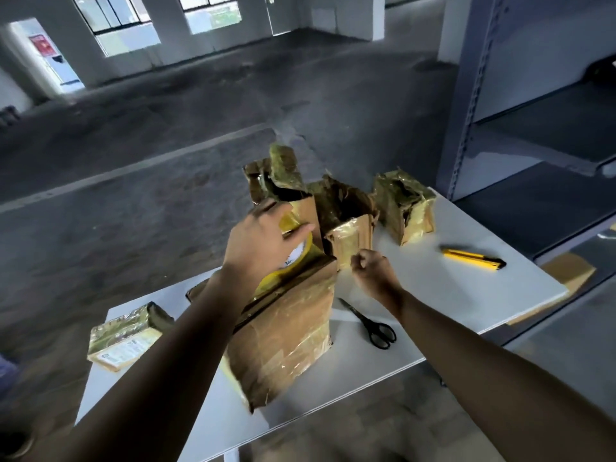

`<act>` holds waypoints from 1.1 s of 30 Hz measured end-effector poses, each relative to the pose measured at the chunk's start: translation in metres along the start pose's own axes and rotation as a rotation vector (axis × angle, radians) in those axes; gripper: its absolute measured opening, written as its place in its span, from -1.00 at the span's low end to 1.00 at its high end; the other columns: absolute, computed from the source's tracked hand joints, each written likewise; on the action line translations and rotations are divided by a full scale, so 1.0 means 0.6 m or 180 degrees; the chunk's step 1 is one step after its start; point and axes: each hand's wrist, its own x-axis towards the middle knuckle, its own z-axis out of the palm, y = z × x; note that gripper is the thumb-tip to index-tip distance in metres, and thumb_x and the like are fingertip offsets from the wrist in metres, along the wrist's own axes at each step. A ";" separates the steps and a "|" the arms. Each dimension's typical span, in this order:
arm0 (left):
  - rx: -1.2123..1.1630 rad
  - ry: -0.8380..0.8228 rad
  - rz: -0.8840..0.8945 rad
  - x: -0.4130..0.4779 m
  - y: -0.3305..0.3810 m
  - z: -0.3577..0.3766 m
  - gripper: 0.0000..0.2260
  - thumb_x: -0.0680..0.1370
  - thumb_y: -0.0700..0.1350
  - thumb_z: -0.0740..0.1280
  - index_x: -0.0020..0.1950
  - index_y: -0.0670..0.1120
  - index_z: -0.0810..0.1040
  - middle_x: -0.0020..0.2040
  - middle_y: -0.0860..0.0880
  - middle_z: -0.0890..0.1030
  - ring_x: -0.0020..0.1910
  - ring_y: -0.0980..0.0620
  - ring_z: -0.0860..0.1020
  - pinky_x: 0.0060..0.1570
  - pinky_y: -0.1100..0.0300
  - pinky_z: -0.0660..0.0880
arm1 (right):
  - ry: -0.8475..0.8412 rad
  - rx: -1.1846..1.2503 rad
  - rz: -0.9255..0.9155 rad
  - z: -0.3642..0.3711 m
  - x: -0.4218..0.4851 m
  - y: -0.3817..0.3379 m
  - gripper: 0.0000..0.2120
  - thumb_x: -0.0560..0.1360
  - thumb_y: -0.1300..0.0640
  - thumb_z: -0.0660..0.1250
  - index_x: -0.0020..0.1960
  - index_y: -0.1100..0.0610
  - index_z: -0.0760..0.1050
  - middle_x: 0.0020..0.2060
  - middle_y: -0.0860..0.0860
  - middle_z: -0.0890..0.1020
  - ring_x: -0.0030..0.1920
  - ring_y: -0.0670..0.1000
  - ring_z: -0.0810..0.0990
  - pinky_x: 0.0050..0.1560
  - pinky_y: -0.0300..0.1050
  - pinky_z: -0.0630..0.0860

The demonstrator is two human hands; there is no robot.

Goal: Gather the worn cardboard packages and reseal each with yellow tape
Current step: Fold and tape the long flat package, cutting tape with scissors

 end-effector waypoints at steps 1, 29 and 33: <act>0.0004 -0.0005 0.0009 0.004 0.002 0.002 -0.50 0.49 0.27 0.38 0.20 -0.09 0.61 0.09 -0.07 0.62 0.01 -0.15 0.63 -0.15 0.04 0.54 | -0.0090 -0.0203 0.0012 0.004 0.000 0.018 -0.80 0.64 0.03 0.17 -0.04 0.13 0.48 0.01 0.19 0.64 -0.02 0.17 0.60 -0.09 -0.10 0.49; -0.0013 -0.0207 0.0020 0.040 0.038 0.012 -0.52 0.48 0.27 0.39 0.20 -0.05 0.62 0.08 0.03 0.66 -0.02 0.00 0.65 -0.09 0.16 0.54 | -0.1257 -0.1518 0.0795 0.101 0.003 0.204 -0.54 0.59 0.13 0.28 0.41 0.28 0.27 0.35 0.24 0.37 0.35 0.25 0.45 0.34 0.05 0.42; 0.0029 -0.0278 0.0024 0.038 0.031 0.007 -0.53 0.49 0.26 0.37 0.19 -0.06 0.62 0.03 0.02 0.67 -0.04 0.01 0.64 -0.13 0.23 0.47 | -0.1642 -0.1159 0.0959 0.093 0.002 0.193 -0.52 0.61 0.20 0.23 0.44 0.33 0.17 0.33 0.27 0.45 0.27 0.22 0.53 -0.02 -0.05 0.57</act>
